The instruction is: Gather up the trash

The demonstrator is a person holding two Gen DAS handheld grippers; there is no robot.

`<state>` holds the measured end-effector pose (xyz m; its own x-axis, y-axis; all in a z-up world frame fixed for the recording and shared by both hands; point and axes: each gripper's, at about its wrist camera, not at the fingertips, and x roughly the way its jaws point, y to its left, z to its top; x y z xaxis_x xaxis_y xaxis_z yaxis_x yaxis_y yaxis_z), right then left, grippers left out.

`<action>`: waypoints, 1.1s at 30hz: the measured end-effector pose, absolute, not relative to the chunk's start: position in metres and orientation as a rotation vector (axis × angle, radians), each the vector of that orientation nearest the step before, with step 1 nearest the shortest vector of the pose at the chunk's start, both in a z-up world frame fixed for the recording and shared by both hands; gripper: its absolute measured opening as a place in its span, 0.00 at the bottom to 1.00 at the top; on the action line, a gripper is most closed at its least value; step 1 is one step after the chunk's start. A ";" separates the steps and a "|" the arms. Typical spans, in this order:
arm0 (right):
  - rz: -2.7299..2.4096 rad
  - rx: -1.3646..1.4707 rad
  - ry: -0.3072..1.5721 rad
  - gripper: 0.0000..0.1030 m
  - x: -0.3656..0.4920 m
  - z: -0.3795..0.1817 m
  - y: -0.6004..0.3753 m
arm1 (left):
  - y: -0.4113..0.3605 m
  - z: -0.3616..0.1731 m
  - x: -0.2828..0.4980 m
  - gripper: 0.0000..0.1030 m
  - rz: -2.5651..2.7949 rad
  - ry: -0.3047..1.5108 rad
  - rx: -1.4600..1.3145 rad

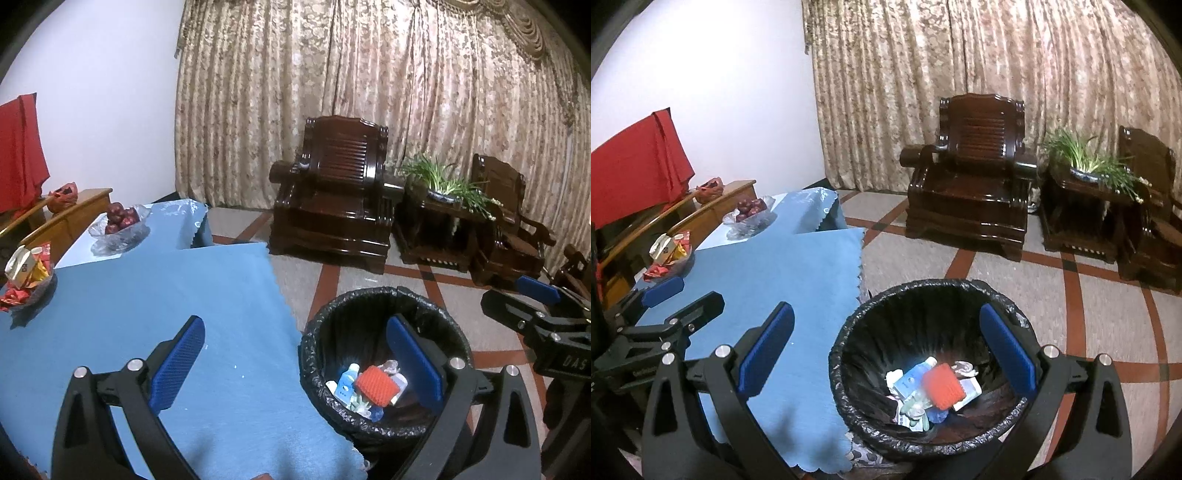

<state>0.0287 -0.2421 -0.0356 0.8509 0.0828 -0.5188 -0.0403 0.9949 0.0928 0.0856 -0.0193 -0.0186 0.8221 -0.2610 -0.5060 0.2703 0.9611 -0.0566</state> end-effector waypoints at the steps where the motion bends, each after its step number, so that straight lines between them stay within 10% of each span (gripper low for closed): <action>1: 0.066 0.077 0.545 0.95 0.028 -0.034 -0.241 | -0.018 -0.017 0.084 0.94 -0.280 0.530 0.018; 33: 0.083 0.047 0.522 0.95 0.021 -0.024 -0.227 | -0.007 -0.007 0.072 0.94 -0.247 0.488 0.028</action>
